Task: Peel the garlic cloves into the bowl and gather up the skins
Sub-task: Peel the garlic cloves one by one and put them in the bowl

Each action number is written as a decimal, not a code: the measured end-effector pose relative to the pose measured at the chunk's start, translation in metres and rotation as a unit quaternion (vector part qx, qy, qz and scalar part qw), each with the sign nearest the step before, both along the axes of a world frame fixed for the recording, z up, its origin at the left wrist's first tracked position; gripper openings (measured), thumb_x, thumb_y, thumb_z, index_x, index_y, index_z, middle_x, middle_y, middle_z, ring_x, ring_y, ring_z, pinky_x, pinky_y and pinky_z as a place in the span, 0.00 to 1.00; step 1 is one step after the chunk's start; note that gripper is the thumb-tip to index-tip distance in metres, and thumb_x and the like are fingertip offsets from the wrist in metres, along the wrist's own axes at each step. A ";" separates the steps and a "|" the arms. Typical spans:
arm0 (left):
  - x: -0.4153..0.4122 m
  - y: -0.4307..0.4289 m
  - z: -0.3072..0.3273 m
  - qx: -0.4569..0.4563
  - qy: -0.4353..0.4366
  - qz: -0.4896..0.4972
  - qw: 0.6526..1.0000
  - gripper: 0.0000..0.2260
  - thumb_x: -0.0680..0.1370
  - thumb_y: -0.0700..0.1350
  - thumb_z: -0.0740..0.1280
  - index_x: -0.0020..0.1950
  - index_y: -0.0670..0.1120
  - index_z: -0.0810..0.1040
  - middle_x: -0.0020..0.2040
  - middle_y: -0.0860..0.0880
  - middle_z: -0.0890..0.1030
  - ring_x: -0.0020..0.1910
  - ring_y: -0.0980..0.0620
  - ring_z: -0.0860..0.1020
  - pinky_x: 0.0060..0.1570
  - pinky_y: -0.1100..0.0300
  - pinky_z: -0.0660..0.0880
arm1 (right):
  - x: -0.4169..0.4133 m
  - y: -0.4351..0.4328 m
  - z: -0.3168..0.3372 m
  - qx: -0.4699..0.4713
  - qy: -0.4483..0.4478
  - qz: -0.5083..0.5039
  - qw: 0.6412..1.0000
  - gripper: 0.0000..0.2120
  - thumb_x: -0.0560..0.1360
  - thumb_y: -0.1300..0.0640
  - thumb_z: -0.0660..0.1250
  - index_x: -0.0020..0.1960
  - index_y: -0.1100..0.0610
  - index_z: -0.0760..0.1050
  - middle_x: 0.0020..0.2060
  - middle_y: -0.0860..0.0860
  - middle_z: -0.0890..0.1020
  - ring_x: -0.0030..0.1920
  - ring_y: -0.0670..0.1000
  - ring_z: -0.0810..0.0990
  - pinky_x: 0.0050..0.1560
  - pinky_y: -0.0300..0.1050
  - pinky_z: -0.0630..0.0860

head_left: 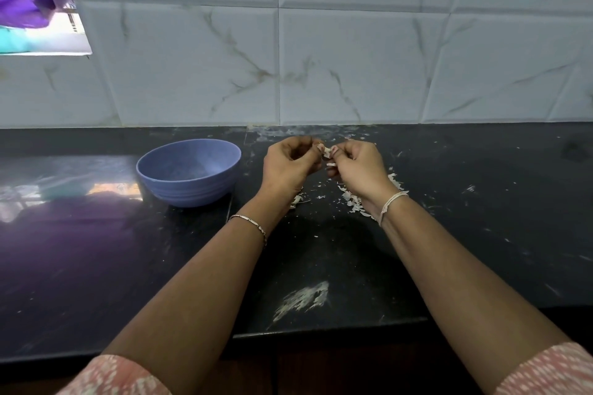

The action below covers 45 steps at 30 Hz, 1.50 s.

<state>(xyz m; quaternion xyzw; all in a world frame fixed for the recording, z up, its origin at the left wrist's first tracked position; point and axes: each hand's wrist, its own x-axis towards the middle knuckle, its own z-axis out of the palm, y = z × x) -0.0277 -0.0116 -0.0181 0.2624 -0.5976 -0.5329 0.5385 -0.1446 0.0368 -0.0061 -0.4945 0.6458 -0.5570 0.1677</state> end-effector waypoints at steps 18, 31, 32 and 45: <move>0.005 -0.001 0.002 0.052 0.021 -0.060 0.997 0.04 0.77 0.35 0.69 0.51 0.38 0.80 0.40 0.45 0.80 0.37 0.54 0.79 0.47 0.57 0.82 | -0.021 0.021 0.011 0.064 0.284 -0.077 0.954 0.03 0.74 0.55 0.72 0.44 0.50 0.85 0.42 0.48 0.85 0.47 0.49 0.82 0.56 0.44 0.75; 0.000 0.004 0.001 0.075 -0.020 -0.064 0.995 0.03 0.77 0.36 0.69 0.48 0.40 0.82 0.40 0.45 0.82 0.35 0.55 0.80 0.41 0.62 0.81 | -0.020 0.014 0.010 -0.029 0.146 0.013 0.989 0.07 0.72 0.63 0.74 0.43 0.52 0.80 0.37 0.47 0.83 0.35 0.43 0.79 0.39 0.31 0.77; 0.000 0.004 0.002 0.081 -0.014 -0.069 0.994 0.03 0.77 0.36 0.69 0.49 0.40 0.82 0.40 0.45 0.82 0.35 0.56 0.80 0.42 0.61 0.82 | -0.021 0.014 0.009 -0.030 0.139 0.008 0.990 0.08 0.72 0.64 0.74 0.42 0.51 0.80 0.36 0.47 0.83 0.34 0.43 0.79 0.39 0.32 0.77; 0.001 0.009 0.008 0.121 0.019 -0.072 0.990 0.02 0.75 0.34 0.71 0.44 0.40 0.82 0.39 0.42 0.79 0.33 0.55 0.78 0.48 0.57 0.81 | -0.018 0.016 0.011 -0.016 -0.092 0.093 0.991 0.04 0.75 0.68 0.70 0.49 0.64 0.78 0.36 0.54 0.80 0.36 0.49 0.79 0.39 0.36 0.79</move>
